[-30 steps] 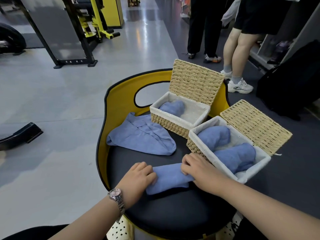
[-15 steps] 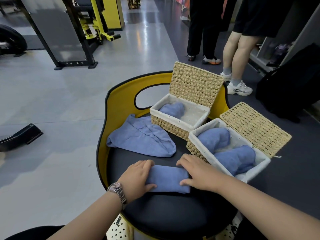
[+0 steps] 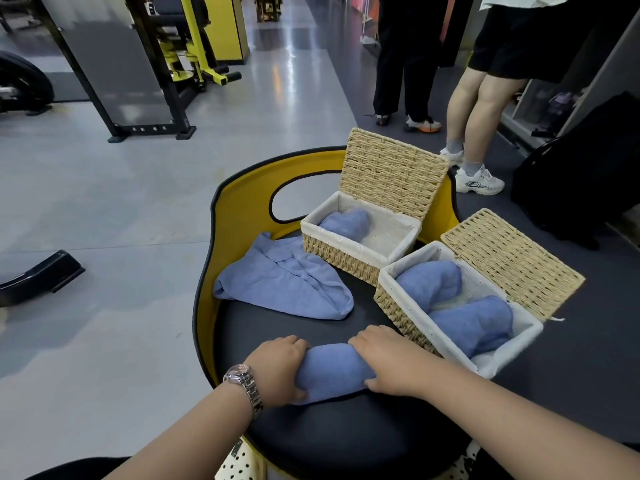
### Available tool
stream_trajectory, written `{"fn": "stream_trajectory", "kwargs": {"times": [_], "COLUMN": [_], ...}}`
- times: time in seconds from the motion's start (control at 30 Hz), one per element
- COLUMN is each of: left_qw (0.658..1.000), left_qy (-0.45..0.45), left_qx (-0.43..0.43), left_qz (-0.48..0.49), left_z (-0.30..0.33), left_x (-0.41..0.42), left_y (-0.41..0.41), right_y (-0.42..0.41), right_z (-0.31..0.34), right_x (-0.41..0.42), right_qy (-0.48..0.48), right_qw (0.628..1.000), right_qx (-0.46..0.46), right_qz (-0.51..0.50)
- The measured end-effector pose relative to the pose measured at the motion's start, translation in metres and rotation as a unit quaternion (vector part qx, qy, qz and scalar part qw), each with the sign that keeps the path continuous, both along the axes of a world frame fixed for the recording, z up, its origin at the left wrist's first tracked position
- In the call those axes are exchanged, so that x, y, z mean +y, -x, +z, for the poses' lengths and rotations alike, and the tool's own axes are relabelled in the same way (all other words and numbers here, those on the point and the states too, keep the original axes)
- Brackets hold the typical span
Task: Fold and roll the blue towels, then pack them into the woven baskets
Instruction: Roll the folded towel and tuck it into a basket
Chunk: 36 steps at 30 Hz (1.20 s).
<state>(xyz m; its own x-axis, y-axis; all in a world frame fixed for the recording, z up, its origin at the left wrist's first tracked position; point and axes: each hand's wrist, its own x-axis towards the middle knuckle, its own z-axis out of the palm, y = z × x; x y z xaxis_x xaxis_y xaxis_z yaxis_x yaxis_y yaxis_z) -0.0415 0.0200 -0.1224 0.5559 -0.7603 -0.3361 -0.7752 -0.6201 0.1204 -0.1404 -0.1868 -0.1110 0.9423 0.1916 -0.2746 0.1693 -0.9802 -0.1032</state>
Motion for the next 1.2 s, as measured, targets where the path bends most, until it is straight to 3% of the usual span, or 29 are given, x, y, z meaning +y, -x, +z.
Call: {"fn": "stream_trajectory", "kwargs": {"times": [0.33,0.57,0.73,0.9,1.2], "left_qw": [0.998,0.962,0.936,0.933,0.959], "left_qy": [0.042,0.261,0.339,0.338,0.239], "left_qx": [0.033,0.0,-0.036,-0.03,0.037], "left_qz": [0.043,0.08,0.092,0.117,0.147], "left_z": [0.017,0.067,0.096,0.104,0.062], "left_x": [-0.006,-0.038,-0.106,-0.166,-0.206], "left_y": [0.008,-0.003,-0.034,-0.073,-0.111], "right_y": [-0.002,-0.032,-0.104,-0.164,-0.194], "right_z": [0.008,0.08,0.123,0.134,0.079], "right_x": [0.005,-0.054,-0.12,-0.162,-0.185], "right_qy": [-0.032,-0.082,-0.046,0.012,0.051], "right_qw": [0.999,0.989,0.988,0.993,0.995], "right_qx": [-0.021,-0.104,-0.12,-0.086,-0.051], "right_qz": [-0.011,-0.071,-0.081,-0.074,-0.071]}}
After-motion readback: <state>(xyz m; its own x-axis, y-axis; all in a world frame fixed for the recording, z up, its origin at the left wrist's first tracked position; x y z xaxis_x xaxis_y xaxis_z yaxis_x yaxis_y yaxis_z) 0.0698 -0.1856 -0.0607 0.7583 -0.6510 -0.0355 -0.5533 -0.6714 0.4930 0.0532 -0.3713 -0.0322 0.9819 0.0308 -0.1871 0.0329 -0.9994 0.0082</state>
